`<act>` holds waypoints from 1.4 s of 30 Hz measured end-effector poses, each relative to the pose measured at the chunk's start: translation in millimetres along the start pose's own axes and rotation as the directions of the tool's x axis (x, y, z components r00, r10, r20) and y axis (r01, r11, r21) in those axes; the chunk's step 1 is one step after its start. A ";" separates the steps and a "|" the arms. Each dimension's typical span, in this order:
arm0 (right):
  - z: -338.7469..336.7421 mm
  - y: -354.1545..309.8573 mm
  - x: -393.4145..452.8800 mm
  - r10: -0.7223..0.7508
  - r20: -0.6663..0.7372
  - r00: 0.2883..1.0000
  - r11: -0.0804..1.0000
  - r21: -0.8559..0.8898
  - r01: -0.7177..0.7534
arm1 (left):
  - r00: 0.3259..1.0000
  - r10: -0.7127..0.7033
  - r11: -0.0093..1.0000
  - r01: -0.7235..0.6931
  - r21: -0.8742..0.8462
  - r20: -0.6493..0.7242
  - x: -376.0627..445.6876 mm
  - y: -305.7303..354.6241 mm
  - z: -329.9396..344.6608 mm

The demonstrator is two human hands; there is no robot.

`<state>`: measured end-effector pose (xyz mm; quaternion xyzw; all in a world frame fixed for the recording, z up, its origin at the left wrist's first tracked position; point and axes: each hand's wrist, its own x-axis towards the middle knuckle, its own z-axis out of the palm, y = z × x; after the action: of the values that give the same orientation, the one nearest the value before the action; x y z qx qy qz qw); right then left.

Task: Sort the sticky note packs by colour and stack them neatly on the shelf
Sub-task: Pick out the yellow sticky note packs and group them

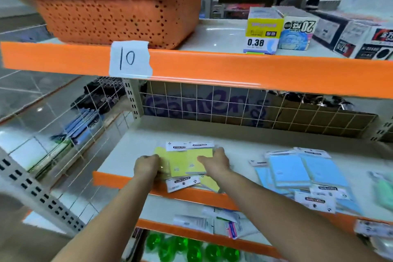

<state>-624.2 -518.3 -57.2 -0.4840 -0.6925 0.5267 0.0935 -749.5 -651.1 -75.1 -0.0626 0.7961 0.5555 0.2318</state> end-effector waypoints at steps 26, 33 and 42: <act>13.8 6.0 4.6 -0.014 -0.020 1.000 0.920 -0.391 0.005 | 0.995 0.095 0.910 -0.095 0.404 0.021 26.8 0.4 4.2; 28.3 1.8 6.5 -0.055 0.015 0.998 0.922 -0.384 0.057 | 0.995 0.101 0.923 -0.086 0.375 -0.021 33.6 -0.5 -6.2; 17.5 0.8 5.9 -0.095 0.009 0.995 0.912 -0.399 0.090 | 0.984 0.168 0.879 -0.124 0.460 -0.055 21.7 17.8 -1.9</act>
<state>-638.0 -525.0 -67.6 -0.4624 -0.8069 0.3670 0.0213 -775.6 -642.7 -68.9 0.0278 0.9162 0.3664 0.1601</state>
